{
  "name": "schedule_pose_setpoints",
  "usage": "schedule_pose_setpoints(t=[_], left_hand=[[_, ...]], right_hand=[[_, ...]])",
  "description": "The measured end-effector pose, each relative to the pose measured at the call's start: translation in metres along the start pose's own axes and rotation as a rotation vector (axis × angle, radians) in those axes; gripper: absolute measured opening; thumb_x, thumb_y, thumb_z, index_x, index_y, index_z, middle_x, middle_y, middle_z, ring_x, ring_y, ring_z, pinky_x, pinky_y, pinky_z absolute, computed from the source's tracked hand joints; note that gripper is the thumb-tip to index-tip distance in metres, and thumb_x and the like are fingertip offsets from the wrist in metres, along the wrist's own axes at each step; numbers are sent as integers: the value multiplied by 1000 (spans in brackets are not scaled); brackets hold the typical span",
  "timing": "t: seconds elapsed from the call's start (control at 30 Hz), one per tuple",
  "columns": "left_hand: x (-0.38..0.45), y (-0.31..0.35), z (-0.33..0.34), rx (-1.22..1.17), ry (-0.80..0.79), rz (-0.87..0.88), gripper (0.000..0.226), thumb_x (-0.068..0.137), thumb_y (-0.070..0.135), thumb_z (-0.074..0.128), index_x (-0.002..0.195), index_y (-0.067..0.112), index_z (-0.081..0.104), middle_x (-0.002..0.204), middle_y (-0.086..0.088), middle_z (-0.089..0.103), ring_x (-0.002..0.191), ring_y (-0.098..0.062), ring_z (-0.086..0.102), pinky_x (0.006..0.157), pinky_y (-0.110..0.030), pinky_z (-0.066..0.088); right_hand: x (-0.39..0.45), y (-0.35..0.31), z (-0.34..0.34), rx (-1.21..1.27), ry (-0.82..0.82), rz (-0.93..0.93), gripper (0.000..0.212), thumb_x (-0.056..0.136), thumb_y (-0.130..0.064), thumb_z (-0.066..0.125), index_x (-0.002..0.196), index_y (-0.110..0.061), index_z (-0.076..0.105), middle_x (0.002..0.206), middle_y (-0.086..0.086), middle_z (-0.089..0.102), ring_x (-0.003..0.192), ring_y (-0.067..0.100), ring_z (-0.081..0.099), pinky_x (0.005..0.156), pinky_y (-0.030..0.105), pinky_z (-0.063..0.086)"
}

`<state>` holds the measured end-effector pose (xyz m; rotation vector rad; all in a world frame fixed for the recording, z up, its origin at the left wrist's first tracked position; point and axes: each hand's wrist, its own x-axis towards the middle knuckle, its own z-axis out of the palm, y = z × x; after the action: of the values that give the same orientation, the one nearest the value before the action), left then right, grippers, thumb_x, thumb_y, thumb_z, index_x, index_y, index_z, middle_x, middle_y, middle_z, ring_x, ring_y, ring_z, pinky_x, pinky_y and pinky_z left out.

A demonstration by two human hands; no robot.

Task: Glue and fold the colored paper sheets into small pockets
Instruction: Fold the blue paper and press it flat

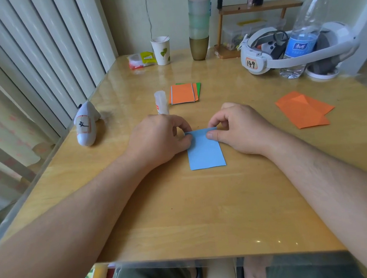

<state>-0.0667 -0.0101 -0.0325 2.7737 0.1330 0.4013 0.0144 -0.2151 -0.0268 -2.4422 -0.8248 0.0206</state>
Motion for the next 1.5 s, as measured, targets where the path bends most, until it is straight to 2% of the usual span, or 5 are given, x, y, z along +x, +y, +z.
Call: schedule_pose_setpoints(t=[0.43, 0.6, 1.03, 1.23, 1.5], left_hand=[[2, 2, 3, 8, 20, 20, 8, 83, 48, 69, 91, 46, 67, 67, 13, 54, 67, -4, 51, 53, -27, 33], [4, 7, 7, 30, 57, 41, 13, 83, 52, 69, 94, 46, 71, 68, 12, 55, 72, -13, 56, 55, -28, 37], [6, 7, 11, 82, 91, 22, 18, 85, 55, 67, 98, 44, 72, 74, 10, 59, 79, -18, 60, 60, -30, 48], [5, 2, 8, 83, 75, 4, 16, 86, 54, 66, 97, 44, 72, 73, 11, 58, 78, -16, 59, 58, -30, 46], [9, 7, 13, 103, 100, 41, 18, 87, 55, 65, 98, 43, 73, 77, 7, 61, 80, -20, 60, 60, -31, 48]], right_hand=[[3, -3, 4, -3, 9, -18, 14, 87, -46, 80, 82, -37, 71, 93, -5, 57, 91, 16, 56, 91, 44, 51], [6, -9, 12, -20, 25, -66, 14, 88, -50, 78, 84, -41, 68, 90, -7, 53, 88, 15, 50, 89, 46, 50], [7, -8, 14, -29, 56, -48, 15, 89, -50, 77, 81, -42, 67, 89, -7, 52, 91, 17, 51, 89, 46, 50], [6, 0, 6, -10, 62, -10, 18, 88, -43, 79, 74, -42, 67, 90, -6, 54, 90, 15, 55, 92, 48, 51], [10, -5, 16, -42, 74, -42, 11, 91, -45, 75, 83, -39, 71, 89, -8, 50, 94, 18, 52, 91, 47, 50]])
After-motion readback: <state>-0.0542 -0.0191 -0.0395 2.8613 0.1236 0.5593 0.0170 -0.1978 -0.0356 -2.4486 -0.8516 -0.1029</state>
